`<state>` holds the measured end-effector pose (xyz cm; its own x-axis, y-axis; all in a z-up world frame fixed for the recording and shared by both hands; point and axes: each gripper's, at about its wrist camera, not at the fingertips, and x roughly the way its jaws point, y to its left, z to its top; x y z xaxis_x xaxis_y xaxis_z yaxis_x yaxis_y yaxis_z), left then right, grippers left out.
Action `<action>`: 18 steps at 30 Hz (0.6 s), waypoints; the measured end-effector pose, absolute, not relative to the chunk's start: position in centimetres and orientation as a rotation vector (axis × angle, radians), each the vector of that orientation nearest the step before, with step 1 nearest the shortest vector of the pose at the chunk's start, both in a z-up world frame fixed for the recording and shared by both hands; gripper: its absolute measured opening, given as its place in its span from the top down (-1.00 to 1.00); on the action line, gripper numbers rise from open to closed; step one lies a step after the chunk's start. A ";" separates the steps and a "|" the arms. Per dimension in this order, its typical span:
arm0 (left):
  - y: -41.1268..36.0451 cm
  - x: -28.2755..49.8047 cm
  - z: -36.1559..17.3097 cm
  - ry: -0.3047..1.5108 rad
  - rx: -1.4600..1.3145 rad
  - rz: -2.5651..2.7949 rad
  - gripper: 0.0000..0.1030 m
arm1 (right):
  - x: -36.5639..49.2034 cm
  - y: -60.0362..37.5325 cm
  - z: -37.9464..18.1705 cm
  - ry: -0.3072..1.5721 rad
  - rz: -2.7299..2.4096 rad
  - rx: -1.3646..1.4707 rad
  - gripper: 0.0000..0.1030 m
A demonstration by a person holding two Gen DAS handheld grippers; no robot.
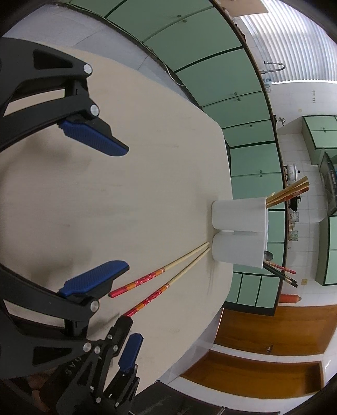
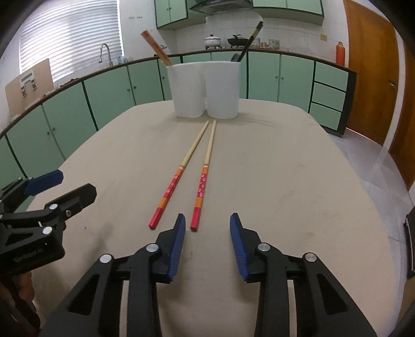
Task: Organize utensils
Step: 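Close right gripper on a red-patterned chopstick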
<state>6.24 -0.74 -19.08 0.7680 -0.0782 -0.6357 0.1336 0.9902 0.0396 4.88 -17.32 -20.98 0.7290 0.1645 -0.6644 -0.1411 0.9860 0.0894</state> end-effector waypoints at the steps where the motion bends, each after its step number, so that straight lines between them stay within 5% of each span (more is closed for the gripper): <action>1: -0.7 6.2 -19.1 0.686 0.084 -0.115 -0.56 | 4.9 -17.2 -21.1 0.739 0.170 0.029 0.39; 18: -0.9 6.8 -19.5 0.699 0.070 -0.116 -0.56 | 5.8 -15.5 -21.3 0.750 0.173 -0.050 0.86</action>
<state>6.79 -0.88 -19.50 0.7597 -0.0830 -0.6450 0.1302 0.9912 0.0257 5.77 -15.47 -21.34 0.7181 0.1381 -0.6821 -0.1739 0.9846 0.0163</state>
